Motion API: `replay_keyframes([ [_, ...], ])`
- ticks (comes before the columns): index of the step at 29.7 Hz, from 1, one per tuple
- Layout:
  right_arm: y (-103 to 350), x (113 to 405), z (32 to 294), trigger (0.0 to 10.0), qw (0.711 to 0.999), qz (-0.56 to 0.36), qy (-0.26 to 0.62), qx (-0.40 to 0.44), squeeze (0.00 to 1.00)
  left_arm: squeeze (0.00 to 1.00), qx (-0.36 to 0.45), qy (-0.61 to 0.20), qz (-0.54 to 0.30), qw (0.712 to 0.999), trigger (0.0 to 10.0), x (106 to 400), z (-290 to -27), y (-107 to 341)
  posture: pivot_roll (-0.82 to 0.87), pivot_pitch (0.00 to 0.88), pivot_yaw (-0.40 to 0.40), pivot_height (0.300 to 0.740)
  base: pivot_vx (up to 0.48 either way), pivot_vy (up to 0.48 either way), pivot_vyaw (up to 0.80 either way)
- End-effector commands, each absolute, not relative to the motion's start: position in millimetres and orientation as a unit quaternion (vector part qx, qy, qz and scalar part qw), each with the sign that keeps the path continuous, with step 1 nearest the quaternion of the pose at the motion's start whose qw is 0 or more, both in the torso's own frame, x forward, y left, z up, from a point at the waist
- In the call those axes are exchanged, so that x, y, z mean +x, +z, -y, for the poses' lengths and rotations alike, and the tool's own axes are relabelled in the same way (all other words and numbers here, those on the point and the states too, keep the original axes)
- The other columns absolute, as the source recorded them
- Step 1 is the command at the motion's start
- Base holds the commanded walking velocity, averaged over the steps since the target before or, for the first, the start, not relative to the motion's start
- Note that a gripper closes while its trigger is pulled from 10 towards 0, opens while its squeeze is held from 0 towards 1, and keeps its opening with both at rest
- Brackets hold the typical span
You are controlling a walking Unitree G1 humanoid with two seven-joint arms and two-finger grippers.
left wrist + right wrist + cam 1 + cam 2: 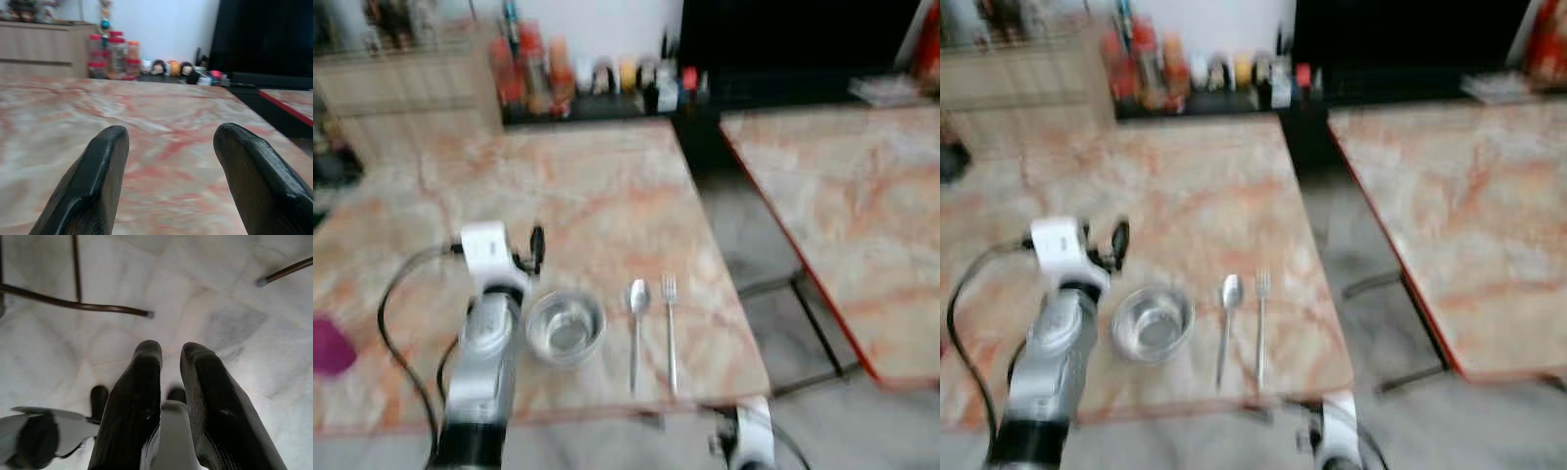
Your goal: Setting the table
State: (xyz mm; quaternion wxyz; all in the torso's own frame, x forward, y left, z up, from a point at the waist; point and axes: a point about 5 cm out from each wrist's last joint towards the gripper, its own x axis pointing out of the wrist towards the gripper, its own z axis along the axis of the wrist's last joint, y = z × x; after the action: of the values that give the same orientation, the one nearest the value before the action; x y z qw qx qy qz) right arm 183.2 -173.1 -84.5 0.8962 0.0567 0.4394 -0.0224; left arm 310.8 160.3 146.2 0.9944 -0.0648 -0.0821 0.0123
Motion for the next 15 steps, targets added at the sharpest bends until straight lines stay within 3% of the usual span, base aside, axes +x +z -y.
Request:
replay_keyframes([
  [1, -84, 184, 177, 10.0, 0.896, -0.44, -0.026, 0.053, 0.0, 0.0, -0.07, 0.016, 0.071, 0.995, 10.0, 306, -163, 141, 0.08, 0.0, 0.011, 0.74, 0.0, 0.0, 0.0],
  [12, -84, 183, 177, 10.0, 0.897, -0.437, -0.031, 0.056, 0.0, 0.0, -0.08, 0.031, 0.042, 0.995, 10.0, 299, -175, 132, 0.06, 0.0, 0.039, 0.74, 0.0, 0.0, 0.0],
  [15, -85, 182, 175, 10.0, 0.897, -0.437, -0.033, 0.061, 0.0, 0.0, -0.09, 0.039, -0.002, 0.995, 10.0, 301, -183, 124, 0.07, 0.0, 0.051, 0.74, 0.0, 0.0, 0.0],
])
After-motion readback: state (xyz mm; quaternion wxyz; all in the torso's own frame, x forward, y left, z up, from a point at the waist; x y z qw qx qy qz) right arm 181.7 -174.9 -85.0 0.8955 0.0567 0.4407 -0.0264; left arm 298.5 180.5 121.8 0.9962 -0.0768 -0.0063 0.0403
